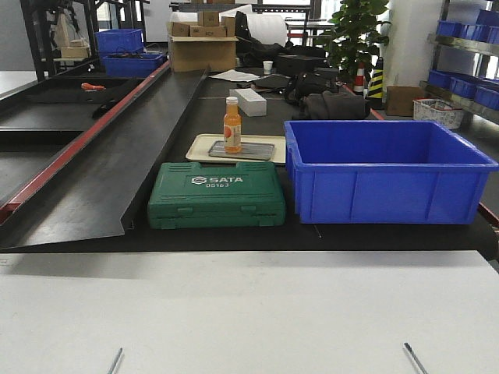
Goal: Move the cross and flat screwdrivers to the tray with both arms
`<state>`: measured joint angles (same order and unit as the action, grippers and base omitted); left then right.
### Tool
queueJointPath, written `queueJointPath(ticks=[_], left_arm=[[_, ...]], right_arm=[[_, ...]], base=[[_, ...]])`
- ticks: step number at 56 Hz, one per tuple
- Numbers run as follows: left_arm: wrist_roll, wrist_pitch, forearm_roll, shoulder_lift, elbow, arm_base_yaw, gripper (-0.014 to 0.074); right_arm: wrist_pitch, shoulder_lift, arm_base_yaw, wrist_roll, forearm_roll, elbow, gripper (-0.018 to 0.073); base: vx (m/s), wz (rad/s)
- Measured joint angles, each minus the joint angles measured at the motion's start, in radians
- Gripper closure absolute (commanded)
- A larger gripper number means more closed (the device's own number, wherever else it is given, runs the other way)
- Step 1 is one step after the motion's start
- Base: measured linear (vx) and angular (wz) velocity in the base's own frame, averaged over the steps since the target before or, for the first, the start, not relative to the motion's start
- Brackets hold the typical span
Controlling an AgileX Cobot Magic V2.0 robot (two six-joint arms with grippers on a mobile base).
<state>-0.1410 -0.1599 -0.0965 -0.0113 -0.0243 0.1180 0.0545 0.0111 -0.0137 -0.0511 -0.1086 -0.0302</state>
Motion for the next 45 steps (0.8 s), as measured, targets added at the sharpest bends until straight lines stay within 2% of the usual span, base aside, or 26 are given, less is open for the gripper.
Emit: queueJointPath(ticks=[37, 45], left_arm=[[0.0, 0.0, -0.001, 0.0, 0.0, 0.0, 0.0599], [0.0, 0.044, -0.001, 0.0, 0.0, 0.0, 0.0599]], right_arm=[[-0.003, 0.0, 0.0, 0.0, 0.0, 0.0, 0.0567], [-0.091, 0.0, 0.0, 0.0, 0.0, 0.0, 0.0567]], base=[[0.0, 0.0], [0.0, 0.0]])
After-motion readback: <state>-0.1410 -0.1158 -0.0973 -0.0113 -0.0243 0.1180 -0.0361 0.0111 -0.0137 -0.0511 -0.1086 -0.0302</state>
